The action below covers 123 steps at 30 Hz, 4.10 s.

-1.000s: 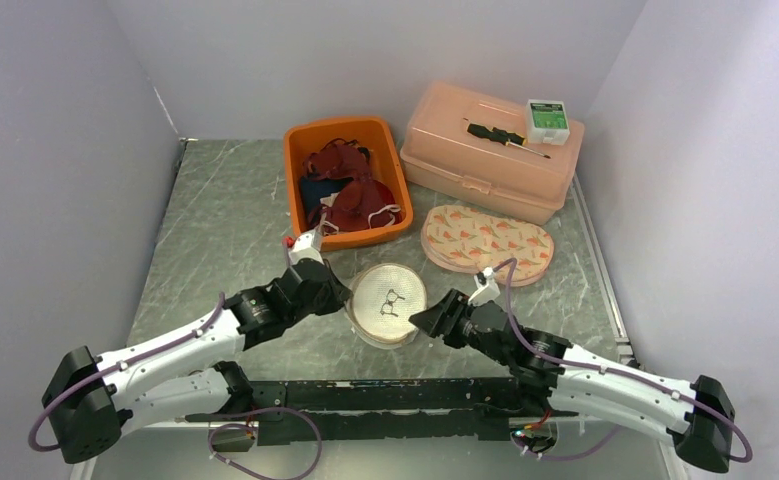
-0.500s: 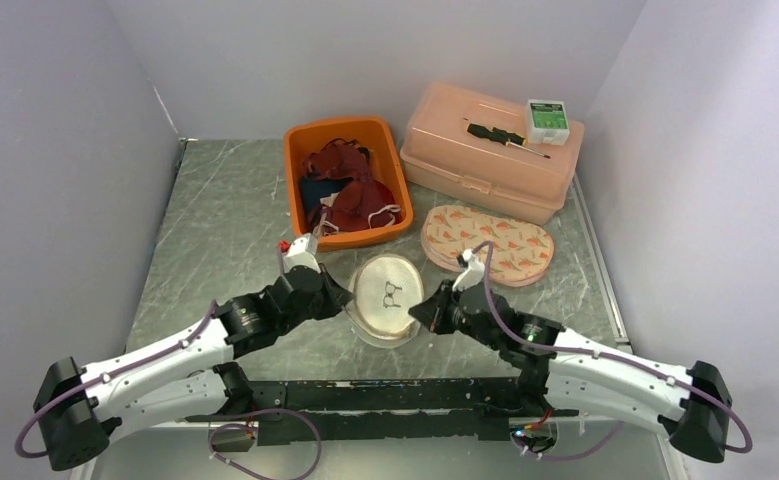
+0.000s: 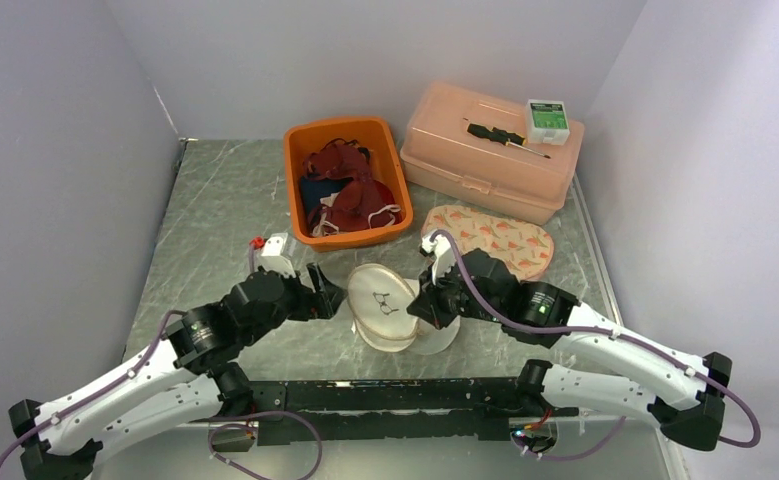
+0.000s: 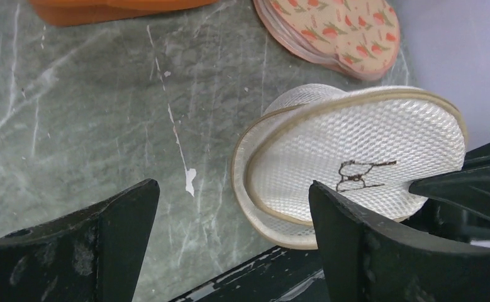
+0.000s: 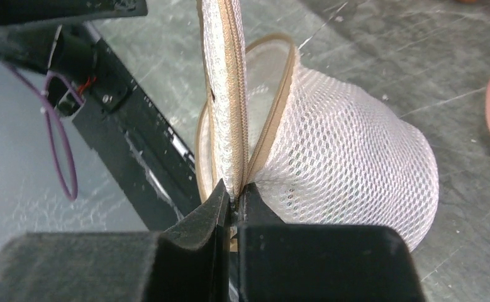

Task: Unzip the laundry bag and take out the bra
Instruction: Open the laundry bag at the center of the board.

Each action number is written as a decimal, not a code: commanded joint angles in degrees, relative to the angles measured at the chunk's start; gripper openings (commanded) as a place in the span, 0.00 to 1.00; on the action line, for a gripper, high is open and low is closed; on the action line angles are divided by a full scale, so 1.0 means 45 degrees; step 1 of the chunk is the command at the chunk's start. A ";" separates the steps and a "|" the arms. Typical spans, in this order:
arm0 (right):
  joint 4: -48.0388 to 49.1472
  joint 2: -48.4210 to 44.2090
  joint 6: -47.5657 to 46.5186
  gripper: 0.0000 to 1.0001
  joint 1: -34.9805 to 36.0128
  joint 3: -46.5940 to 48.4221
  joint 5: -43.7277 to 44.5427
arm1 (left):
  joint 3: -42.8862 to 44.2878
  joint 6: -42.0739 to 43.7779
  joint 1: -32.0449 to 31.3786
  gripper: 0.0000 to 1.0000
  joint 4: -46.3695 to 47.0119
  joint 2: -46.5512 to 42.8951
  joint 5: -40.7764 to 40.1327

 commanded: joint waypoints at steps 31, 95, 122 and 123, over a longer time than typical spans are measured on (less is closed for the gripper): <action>-0.1319 -0.3297 -0.0113 0.00 -0.0273 -0.1045 -0.0974 | -0.1494 0.3080 0.0941 0.94 0.4391 0.2407 0.6796; 0.2946 0.1236 0.0710 0.52 -0.3664 -0.1602 -0.2385 | -0.1342 -0.4025 -0.2391 0.44 -0.0074 0.0696 -0.3964; 0.5141 -0.3123 0.1446 0.63 -0.3661 -0.4933 -0.2785 | 0.1767 0.2083 0.2341 0.78 0.3234 0.4825 0.4071; 0.5115 -0.3175 0.1438 0.63 -0.3664 -0.5009 -0.2777 | 0.1669 0.2084 0.2511 0.78 0.3349 0.4952 0.4288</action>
